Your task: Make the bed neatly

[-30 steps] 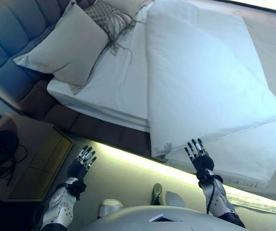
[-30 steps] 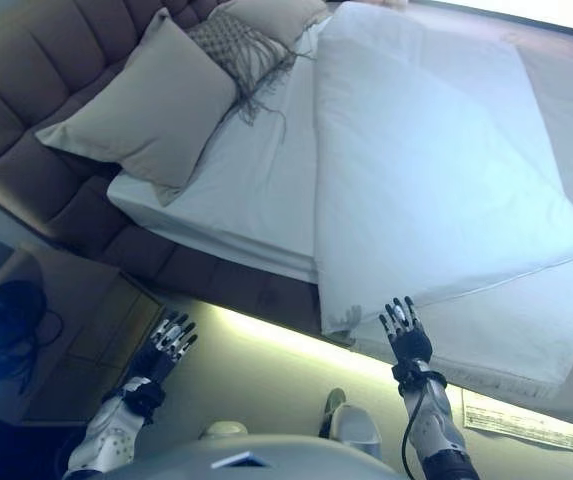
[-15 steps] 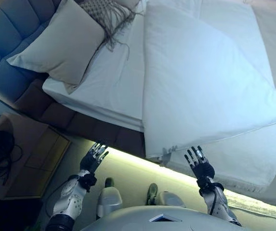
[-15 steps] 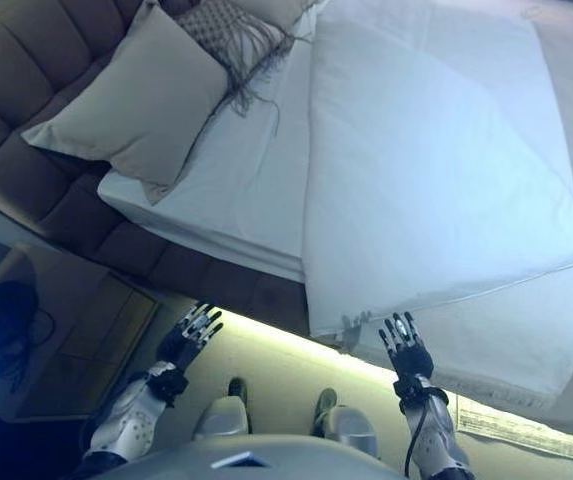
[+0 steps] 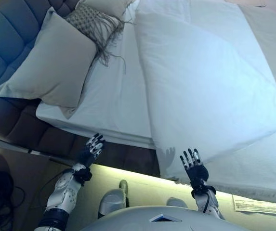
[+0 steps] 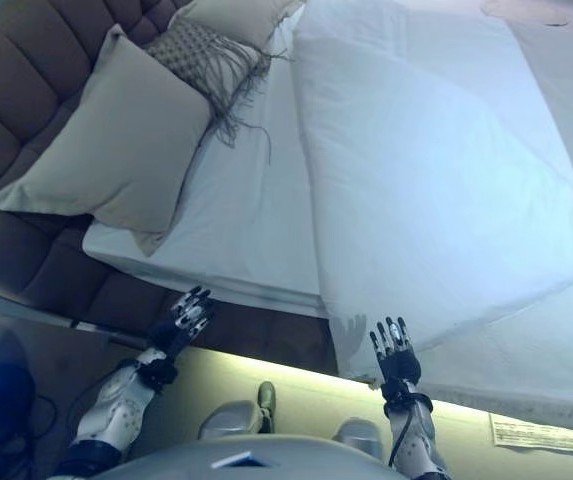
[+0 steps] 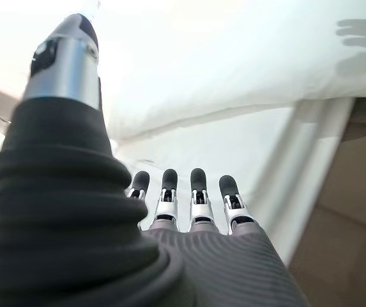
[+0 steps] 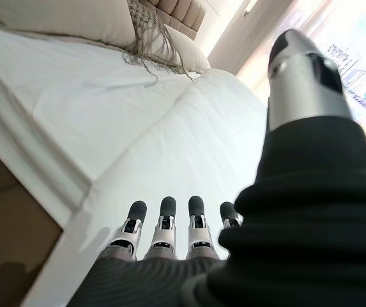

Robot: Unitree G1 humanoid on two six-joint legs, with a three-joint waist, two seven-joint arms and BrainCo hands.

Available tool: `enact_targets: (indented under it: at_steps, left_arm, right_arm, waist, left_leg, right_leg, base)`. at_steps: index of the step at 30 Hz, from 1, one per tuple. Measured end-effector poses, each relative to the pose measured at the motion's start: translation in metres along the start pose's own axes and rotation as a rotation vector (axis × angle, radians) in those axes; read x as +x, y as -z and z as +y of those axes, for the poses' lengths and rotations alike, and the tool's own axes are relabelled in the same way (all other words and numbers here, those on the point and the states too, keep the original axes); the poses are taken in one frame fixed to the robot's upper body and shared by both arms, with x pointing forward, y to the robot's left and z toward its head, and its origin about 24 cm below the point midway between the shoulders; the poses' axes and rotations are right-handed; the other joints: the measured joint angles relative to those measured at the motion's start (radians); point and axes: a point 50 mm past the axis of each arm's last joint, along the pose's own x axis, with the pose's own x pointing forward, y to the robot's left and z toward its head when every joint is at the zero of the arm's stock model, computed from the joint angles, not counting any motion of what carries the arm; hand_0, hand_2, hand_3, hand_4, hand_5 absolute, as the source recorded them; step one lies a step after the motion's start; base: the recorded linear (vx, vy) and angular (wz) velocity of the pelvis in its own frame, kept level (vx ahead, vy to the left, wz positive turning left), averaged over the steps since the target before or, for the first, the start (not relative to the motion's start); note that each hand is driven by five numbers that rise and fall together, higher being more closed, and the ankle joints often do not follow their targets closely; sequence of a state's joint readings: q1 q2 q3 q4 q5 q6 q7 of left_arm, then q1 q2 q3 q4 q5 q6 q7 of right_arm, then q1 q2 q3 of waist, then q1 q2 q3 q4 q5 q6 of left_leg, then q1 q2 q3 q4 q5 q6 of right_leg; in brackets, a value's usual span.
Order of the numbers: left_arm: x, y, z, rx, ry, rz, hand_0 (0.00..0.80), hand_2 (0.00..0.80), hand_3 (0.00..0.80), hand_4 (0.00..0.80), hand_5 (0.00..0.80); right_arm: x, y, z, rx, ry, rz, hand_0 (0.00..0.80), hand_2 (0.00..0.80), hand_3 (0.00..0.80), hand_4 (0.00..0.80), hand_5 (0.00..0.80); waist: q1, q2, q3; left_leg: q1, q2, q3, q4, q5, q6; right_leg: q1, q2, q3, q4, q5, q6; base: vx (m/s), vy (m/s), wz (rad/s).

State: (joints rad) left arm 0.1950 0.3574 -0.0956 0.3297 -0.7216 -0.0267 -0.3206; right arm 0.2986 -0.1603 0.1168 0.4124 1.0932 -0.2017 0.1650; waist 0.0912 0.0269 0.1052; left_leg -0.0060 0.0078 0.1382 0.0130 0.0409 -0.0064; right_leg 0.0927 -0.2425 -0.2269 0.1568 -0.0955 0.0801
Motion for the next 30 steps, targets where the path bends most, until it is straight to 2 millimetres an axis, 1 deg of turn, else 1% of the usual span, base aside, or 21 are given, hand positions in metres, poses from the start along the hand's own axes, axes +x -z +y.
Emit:
enact_targets:
  at_steps: [2,5,8,10,11,12,13,14,15,16,18,20,21,22,23,24,26,27,28,29,30]
  left_arm:
    - [0.001,-0.001,0.000,0.001,-0.009,-0.007,0.000,0.000,0.000,0.000,0.000]
    - [-0.001,0.001,0.002,-0.002,-0.033,0.000,0.000,0.000,0.000,0.000,0.000]
    - [-0.001,0.001,0.003,-0.008,-0.042,-0.001,0.000,0.000,0.000,0.000,0.000]
    - [-0.002,0.002,0.004,-0.009,-0.043,0.003,0.000,0.000,0.000,0.000,0.000]
    - [-0.001,0.003,0.003,-0.010,-0.041,0.005,0.000,0.000,0.000,0.000,0.000]
    - [0.000,0.004,0.001,-0.010,-0.035,0.009,0.000,0.000,0.000,0.000,0.000]
    - [0.001,0.006,0.000,-0.017,-0.032,0.013,0.000,0.000,0.000,0.000,0.000]
    - [0.002,0.010,-0.002,-0.033,-0.034,0.018,0.000,0.000,0.000,0.000,0.000]
    - [0.002,0.012,-0.003,-0.040,-0.034,0.021,0.000,0.000,0.000,0.000,0.000]
    - [0.002,0.012,-0.002,-0.038,-0.033,0.022,0.000,0.000,0.000,0.000,0.000]
    - [-0.001,0.010,0.002,-0.021,-0.042,0.019,0.000,0.000,0.000,0.000,0.000]
    - [-0.007,0.009,0.009,0.008,-0.065,0.028,0.000,0.000,0.000,0.000,0.000]
    - [-0.010,0.008,0.012,0.014,-0.076,0.030,0.000,0.000,0.000,0.000,0.000]
    - [-0.013,0.010,0.014,0.011,-0.090,0.037,0.000,0.000,0.000,0.000,0.000]
    - [-0.015,0.012,0.015,0.006,-0.098,0.040,0.000,0.000,0.000,0.000,0.000]
    - [-0.016,0.012,0.016,0.002,-0.105,0.039,0.000,0.000,0.000,0.000,0.000]
    - [-0.017,0.010,0.019,-0.003,-0.119,0.023,0.000,0.000,0.000,0.000,0.000]
    - [-0.019,0.009,0.021,-0.001,-0.125,0.020,0.000,0.000,0.000,0.000,0.000]
    - [-0.020,0.009,0.022,0.001,-0.129,0.020,0.000,0.000,0.000,0.000,0.000]
    - [-0.022,0.008,0.023,0.002,-0.134,0.016,0.000,0.000,0.000,0.000,0.000]
    - [-0.023,0.008,0.024,0.006,-0.138,0.015,0.000,0.000,0.000,0.000,0.000]
  right_arm:
    - [0.004,-0.001,0.005,-0.009,-0.019,-0.001,0.000,0.000,0.000,0.000,0.000]
    - [0.009,-0.003,0.010,-0.020,-0.036,-0.005,0.000,0.000,0.000,0.000,0.000]
    - [0.008,-0.001,0.006,-0.027,-0.015,0.005,0.000,0.000,0.000,0.000,0.000]
    - [0.007,0.000,0.002,-0.027,0.001,0.007,0.000,0.000,0.000,0.000,0.000]
    - [0.007,-0.002,0.001,-0.027,0.004,0.000,0.000,0.000,0.000,0.000,0.000]
    - [0.007,-0.003,0.000,-0.026,0.008,-0.011,0.000,0.000,0.000,0.000,0.000]
    - [0.007,-0.004,0.000,-0.027,0.008,-0.014,0.000,0.000,0.000,0.000,0.000]
    - [0.007,-0.005,-0.001,-0.033,0.011,-0.015,0.000,0.000,0.000,0.000,0.000]
    - [0.006,-0.006,-0.002,-0.038,0.014,-0.015,0.000,0.000,0.000,0.000,0.000]
    - [0.005,-0.003,-0.002,-0.032,0.019,-0.011,0.000,0.000,0.000,0.000,0.000]
    - [0.001,0.004,-0.003,-0.030,0.019,0.015,0.000,0.000,0.000,0.000,0.000]
    - [-0.001,0.006,-0.004,-0.032,0.020,0.022,0.000,0.000,0.000,0.000,0.000]
    - [-0.001,0.004,-0.004,-0.033,0.020,0.019,0.000,0.000,0.000,0.000,0.000]
    - [0.000,0.002,-0.004,-0.039,0.018,0.016,0.000,0.000,0.000,0.000,0.000]
    - [0.001,0.001,-0.005,-0.044,0.014,0.015,0.000,0.000,0.000,0.000,0.000]
    - [0.002,0.000,-0.005,-0.046,0.011,0.016,0.000,0.000,0.000,0.000,0.000]
    - [0.007,0.000,0.001,-0.043,-0.012,0.025,0.000,0.000,0.000,0.000,0.000]
    - [0.009,0.001,0.004,-0.040,-0.024,0.031,0.000,0.000,0.000,0.000,0.000]
    - [0.009,0.002,0.003,-0.039,-0.021,0.037,0.000,0.000,0.000,0.000,0.000]
    - [0.008,0.004,0.001,-0.038,-0.012,0.049,0.000,0.000,0.000,0.000,0.000]
    - [0.007,0.005,-0.001,-0.037,-0.007,0.062,0.000,0.000,0.000,0.000,0.000]
  waist:
    - [0.031,-0.011,-0.008]
    - [0.061,-0.026,-0.020]
    - [0.069,-0.054,-0.055]
    - [0.067,-0.074,-0.071]
    - [0.063,-0.080,-0.078]
    - [0.063,-0.078,-0.081]
    - [0.063,-0.071,-0.087]
    - [0.063,-0.051,-0.097]
    - [0.061,-0.035,-0.099]
    - [0.057,-0.020,-0.099]
    - [0.061,-0.020,-0.098]
    - [0.052,-0.030,-0.101]
    - [0.045,-0.030,-0.101]
    - [0.032,-0.028,-0.096]
    - [0.025,-0.023,-0.089]
    - [0.018,-0.022,-0.086]
    - [0.010,-0.036,-0.077]
    - [0.007,-0.047,-0.068]
    - [0.005,-0.058,-0.069]
    - [0.006,-0.073,-0.067]
    - [0.005,-0.087,-0.066]
  left_leg:
    - [0.002,-0.009,-0.011,0.007,-0.014,-0.004]
    - [-0.017,-0.013,-0.022,0.044,-0.040,-0.006]
    - [-0.060,-0.019,-0.039,0.072,-0.060,-0.001]
    - [-0.082,-0.040,-0.050,0.087,-0.067,0.003]
    - [-0.096,-0.053,-0.062,0.108,-0.072,0.010]
    - [-0.098,-0.061,-0.067,0.120,-0.077,0.016]
    - [-0.118,-0.075,-0.076,0.143,-0.094,0.039]
    - [-0.127,-0.080,-0.088,0.158,-0.097,0.038]
    - [-0.125,-0.071,-0.095,0.154,-0.094,0.048]
    - [-0.110,-0.069,-0.101,0.143,-0.087,0.059]
    - [-0.093,-0.074,-0.097,0.129,-0.083,0.068]
    - [-0.089,-0.070,-0.094,0.120,-0.082,0.072]
    - [-0.086,-0.064,-0.087,0.120,-0.079,0.076]
    - [-0.083,-0.063,-0.087,0.115,-0.078,0.078]
    - [-0.074,-0.059,-0.081,0.113,-0.079,0.076]
    - [-0.073,-0.055,-0.074,0.111,-0.078,0.076]
    - [-0.074,-0.043,-0.050,0.104,-0.079,0.058]
    - [-0.072,-0.033,-0.044,0.102,-0.077,0.046]
    - [-0.070,-0.021,-0.032,0.095,-0.078,0.030]
    - [-0.056,-0.016,-0.032,0.088,-0.079,0.011]
    - [-0.049,-0.007,-0.033,0.089,-0.083,-0.008]
  right_leg:
    - [-0.002,-0.004,-0.004,-0.018,0.000,0.000]
    - [0.000,-0.007,-0.005,-0.039,0.000,0.000]
    - [0.002,-0.011,-0.029,-0.050,-0.004,0.004]
    - [0.002,-0.033,-0.046,-0.049,-0.028,0.012]
    - [0.003,-0.044,-0.057,-0.047,-0.037,0.025]
    - [0.002,-0.049,-0.058,-0.039,-0.037,0.027]
    - [-0.018,-0.062,-0.061,0.008,-0.035,0.033]
    - [-0.064,-0.072,-0.060,0.096,-0.028,0.032]
    - [-0.105,-0.082,-0.056,0.188,-0.017,0.018]
    - [-0.146,-0.094,-0.046,0.278,0.011,-0.001]
    - [-0.209,-0.117,0.000,0.399,0.038,-0.005]
    - [-0.249,-0.109,0.010,0.447,0.023,-0.006]
    - [-0.259,-0.097,0.009,0.416,0.016,-0.005]
    - [-0.256,-0.088,0.009,0.347,0.000,-0.003]
    - [-0.253,-0.086,0.009,0.268,0.001,0.000]
    - [-0.247,-0.081,0.010,0.174,0.010,0.013]
    - [-0.269,-0.079,0.007,0.049,0.044,0.058]
    - [-0.278,-0.077,0.005,0.019,0.063,0.065]
    - [-0.274,-0.073,0.003,-0.006,0.073,0.066]
    - [-0.257,-0.068,0.002,-0.020,0.074,0.067]
    - [-0.241,-0.063,0.000,-0.037,0.105,0.076]
  base:
    - [0.095,0.021,-0.38]
    - [0.090,0.049,-0.18]
    - [0.084,0.116,0.19]
    - [0.119,0.166,0.29]
    - [0.131,0.187,0.32]
    - [0.166,0.233,0.26]
    - [0.220,0.278,0.08]
    - [0.204,0.236,0.10]
    - [0.206,0.154,0.21]
    - [0.149,0.038,0.20]
    - [0.130,-0.063,0.08]
    - [0.131,-0.188,0.14]
    - [0.161,-0.288,0.06]
    - [0.137,-0.256,-0.06]
    - [0.127,-0.338,-0.14]
    - [0.077,-0.283,-0.17]
    - [0.087,-0.304,-0.22]
    - [0.100,-0.276,-0.19]
    - [0.100,-0.276,-0.07]
    - [0.100,-0.277,0.00]
    - [0.125,-0.312,0.04]
